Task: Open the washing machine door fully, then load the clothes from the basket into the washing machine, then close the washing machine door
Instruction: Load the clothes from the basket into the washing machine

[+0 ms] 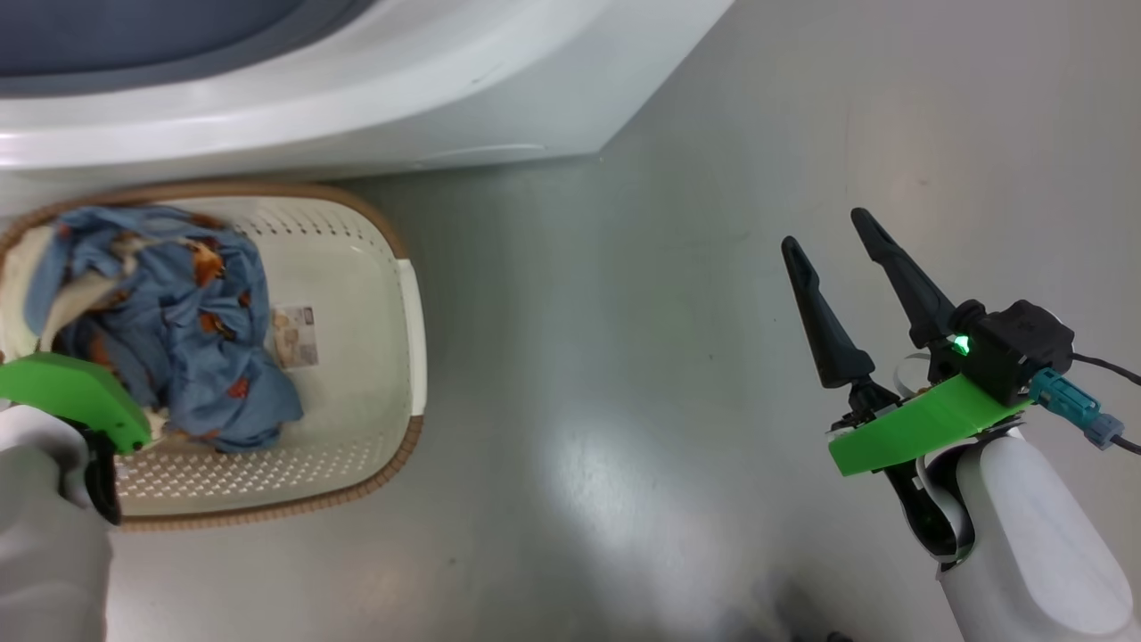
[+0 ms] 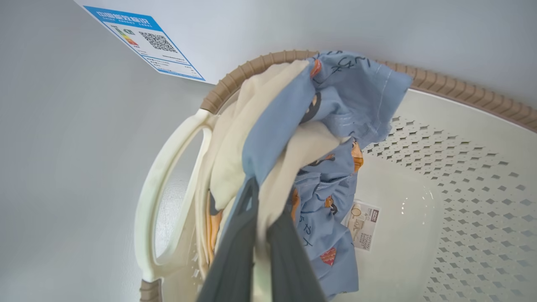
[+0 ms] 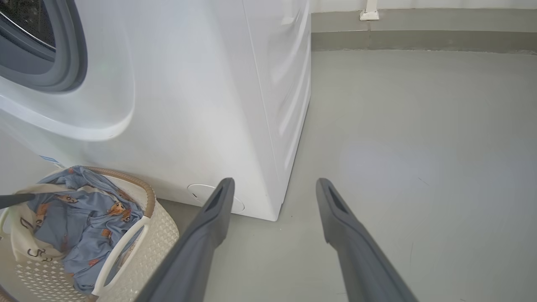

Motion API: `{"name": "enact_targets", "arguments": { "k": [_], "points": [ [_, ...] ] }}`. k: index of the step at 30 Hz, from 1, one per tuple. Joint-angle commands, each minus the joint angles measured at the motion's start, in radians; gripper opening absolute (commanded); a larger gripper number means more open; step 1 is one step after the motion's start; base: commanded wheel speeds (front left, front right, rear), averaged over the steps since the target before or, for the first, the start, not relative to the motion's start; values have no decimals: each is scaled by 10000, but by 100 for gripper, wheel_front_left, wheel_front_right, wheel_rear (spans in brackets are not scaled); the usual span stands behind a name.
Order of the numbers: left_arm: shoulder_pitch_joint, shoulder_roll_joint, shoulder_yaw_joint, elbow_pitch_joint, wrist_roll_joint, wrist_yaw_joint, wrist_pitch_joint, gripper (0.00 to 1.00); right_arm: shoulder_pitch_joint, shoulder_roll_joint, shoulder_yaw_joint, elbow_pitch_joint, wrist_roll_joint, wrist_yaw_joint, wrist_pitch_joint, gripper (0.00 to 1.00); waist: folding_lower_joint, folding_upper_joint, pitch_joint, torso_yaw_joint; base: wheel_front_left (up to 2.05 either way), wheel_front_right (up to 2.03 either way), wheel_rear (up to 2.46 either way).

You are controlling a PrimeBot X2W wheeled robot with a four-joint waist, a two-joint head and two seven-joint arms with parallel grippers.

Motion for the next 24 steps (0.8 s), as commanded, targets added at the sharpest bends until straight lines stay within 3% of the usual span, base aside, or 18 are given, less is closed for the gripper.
{"name": "enact_targets", "arguments": {
  "k": [1, 13, 24],
  "points": [
    [396, 387, 155, -41, -121, -110, -240, 0, 298, -71, 252, -141, -8, 14, -117, 100, 0, 0, -340, 122, 0, 0, 0],
    [1048, -192, 173, -239, -272, -648, -1028, 0, 701, -84, 181, 73, 84, 14, -117, 100, 0, 0, -1774, 399, 0, 0, 0],
    [2842, -508, 836, -2996, 216, -1120, -1048, 0, 1541, -233, -103, 250, 188, 14, -117, 100, 0, 0, -3361, 559, 0, 0, 0]
  ]
}}
